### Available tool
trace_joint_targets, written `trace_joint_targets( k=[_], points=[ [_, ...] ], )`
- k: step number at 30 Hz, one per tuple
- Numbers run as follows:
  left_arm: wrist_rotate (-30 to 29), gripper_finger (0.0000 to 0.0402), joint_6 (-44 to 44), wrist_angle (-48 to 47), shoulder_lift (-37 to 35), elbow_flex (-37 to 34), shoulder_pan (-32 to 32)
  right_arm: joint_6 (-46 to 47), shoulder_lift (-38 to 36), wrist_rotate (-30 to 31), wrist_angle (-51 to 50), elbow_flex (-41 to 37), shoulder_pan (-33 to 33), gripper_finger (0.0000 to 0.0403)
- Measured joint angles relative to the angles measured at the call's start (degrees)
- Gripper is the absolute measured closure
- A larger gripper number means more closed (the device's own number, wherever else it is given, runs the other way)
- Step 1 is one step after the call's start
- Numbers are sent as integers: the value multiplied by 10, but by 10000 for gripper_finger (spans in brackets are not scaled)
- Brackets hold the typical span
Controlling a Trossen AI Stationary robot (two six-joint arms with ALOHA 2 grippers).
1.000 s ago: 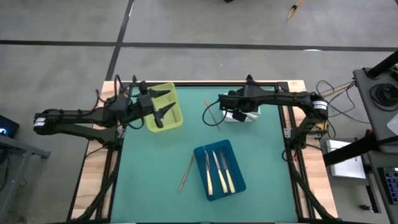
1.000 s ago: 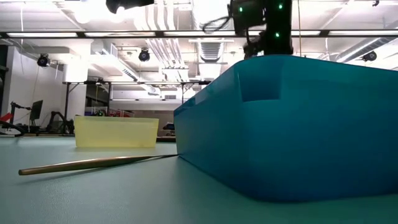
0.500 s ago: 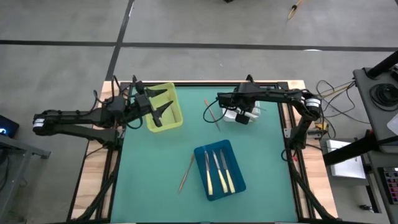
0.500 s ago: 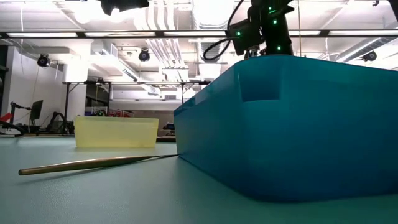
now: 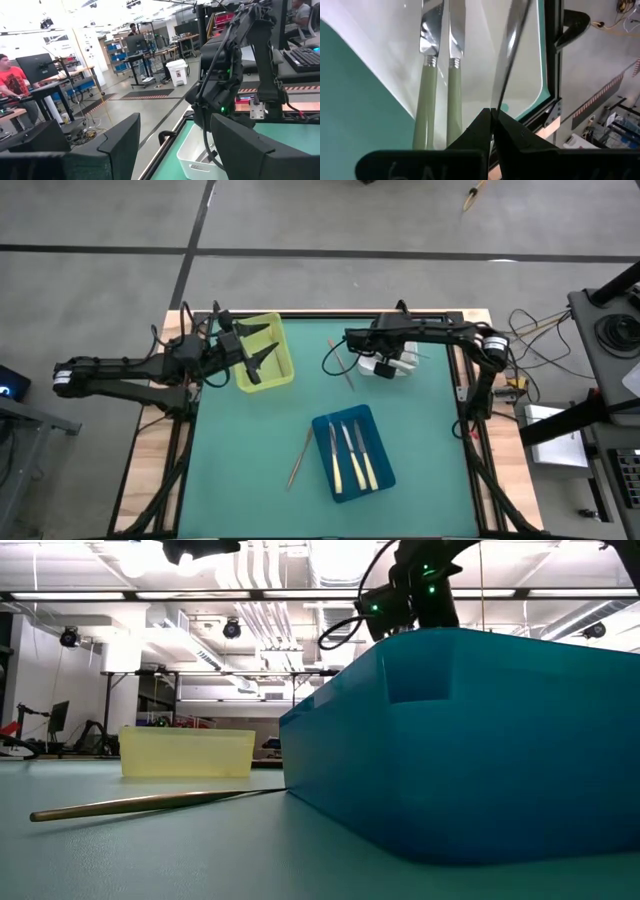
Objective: Sort silverware by color (type)
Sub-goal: Put the green knife into the white bin, then put the bottom gold knife into the yellow bin
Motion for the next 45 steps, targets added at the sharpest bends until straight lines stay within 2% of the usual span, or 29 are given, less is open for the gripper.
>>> trace_joint_targets(
  k=[14, 25, 36, 45],
  points=[
    [0, 178, 0, 1, 1, 0, 0, -29, 46, 5, 53, 0, -6, 394],
    [0, 178, 7, -1, 1, 0, 0, -48, 50, 17, 108, 0, -9, 393],
    [0, 178, 7, -2, 1, 0, 0, -49, 49, 16, 123, 0, -10, 330],
    [0, 178, -3, -8, 1, 0, 0, -47, 38, 16, 120, 0, -10, 326]
  ],
)
